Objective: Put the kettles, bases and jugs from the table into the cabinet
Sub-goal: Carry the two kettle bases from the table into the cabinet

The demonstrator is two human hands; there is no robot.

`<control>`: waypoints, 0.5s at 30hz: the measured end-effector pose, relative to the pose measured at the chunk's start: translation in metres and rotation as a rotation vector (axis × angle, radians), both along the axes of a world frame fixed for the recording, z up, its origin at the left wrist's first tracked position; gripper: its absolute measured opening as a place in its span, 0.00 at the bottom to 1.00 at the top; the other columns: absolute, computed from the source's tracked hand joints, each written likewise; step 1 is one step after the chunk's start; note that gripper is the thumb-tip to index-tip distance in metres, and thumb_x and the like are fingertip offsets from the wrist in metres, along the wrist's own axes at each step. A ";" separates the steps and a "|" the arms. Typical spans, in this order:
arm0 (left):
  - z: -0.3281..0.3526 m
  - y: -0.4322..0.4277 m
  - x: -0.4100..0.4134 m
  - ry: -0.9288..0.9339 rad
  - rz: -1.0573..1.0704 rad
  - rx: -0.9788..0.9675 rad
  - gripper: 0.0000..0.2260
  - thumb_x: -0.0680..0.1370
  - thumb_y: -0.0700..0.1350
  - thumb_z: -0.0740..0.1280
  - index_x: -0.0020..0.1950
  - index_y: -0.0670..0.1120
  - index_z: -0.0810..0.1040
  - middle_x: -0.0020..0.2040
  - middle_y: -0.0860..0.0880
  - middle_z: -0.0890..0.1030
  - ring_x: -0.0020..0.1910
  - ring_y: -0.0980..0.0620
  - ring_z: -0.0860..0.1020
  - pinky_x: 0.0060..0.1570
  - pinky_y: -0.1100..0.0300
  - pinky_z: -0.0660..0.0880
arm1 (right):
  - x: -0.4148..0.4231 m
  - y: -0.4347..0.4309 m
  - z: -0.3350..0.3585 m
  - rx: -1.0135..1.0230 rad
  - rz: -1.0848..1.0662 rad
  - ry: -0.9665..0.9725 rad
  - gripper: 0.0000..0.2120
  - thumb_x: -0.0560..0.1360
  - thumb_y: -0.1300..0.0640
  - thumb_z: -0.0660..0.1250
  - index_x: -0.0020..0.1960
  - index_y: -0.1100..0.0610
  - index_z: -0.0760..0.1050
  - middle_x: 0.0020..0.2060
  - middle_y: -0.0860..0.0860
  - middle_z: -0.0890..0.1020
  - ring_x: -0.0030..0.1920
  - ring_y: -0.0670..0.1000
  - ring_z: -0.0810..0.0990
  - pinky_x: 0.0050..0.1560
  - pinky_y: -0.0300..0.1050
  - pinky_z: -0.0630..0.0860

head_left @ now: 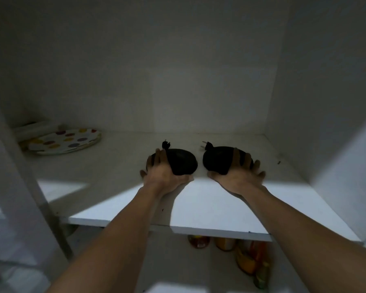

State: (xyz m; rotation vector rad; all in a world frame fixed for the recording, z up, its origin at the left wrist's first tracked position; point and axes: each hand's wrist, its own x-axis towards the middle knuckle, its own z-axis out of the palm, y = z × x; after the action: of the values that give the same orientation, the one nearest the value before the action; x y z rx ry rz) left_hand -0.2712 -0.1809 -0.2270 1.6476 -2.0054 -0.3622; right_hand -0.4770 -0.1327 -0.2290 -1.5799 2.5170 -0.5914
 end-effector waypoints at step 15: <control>0.019 0.255 0.207 -0.091 0.314 -0.117 0.39 0.76 0.65 0.63 0.79 0.48 0.51 0.81 0.50 0.48 0.79 0.45 0.49 0.72 0.33 0.51 | 0.250 0.178 0.020 -0.116 0.431 -0.003 0.40 0.76 0.33 0.59 0.80 0.53 0.52 0.80 0.58 0.55 0.79 0.65 0.50 0.75 0.67 0.53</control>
State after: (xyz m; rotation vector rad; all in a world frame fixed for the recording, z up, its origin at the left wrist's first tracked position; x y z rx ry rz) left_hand -0.0639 0.0736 -0.2078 1.8939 -1.7541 -0.0559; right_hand -0.2268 0.0450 -0.2094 -2.0734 2.0682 -0.6823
